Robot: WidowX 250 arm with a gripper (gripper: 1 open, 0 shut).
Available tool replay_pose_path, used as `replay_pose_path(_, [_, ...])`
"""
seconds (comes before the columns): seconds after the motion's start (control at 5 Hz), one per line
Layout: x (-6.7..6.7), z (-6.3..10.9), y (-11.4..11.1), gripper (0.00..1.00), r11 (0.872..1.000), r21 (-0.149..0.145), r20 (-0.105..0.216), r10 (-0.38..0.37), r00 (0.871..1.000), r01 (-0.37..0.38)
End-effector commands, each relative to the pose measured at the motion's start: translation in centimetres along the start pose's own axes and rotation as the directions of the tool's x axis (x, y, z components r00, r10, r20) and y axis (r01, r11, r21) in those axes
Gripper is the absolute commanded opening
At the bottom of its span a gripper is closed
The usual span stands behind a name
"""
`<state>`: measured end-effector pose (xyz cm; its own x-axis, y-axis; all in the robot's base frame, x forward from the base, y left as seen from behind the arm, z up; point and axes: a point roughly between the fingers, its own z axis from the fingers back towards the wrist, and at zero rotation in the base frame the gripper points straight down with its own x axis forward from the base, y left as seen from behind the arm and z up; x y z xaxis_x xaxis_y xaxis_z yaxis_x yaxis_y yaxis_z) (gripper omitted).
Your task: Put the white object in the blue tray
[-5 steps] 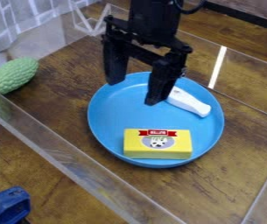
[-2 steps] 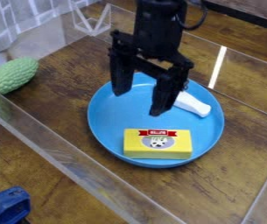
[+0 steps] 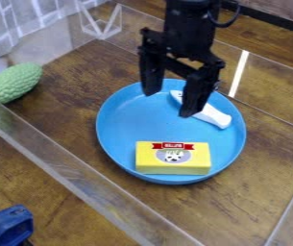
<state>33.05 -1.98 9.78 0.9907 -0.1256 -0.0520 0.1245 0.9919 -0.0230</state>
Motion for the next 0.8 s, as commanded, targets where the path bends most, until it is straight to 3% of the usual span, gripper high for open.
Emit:
replay_pose_path(0.0, [1.4,0.9,-1.1,1.00,1.000,-0.001,0.081,0.002,0.997,-0.002])
replay_pose_path(0.4, [3.0,-0.4,-2.5,1.00,0.997,-0.012,0.136,0.072,0.988,-0.071])
replay_pose_path(0.6, [4.5,1.0,-3.1,1.00,1.000,-0.003,0.155,0.013,0.988,-0.013])
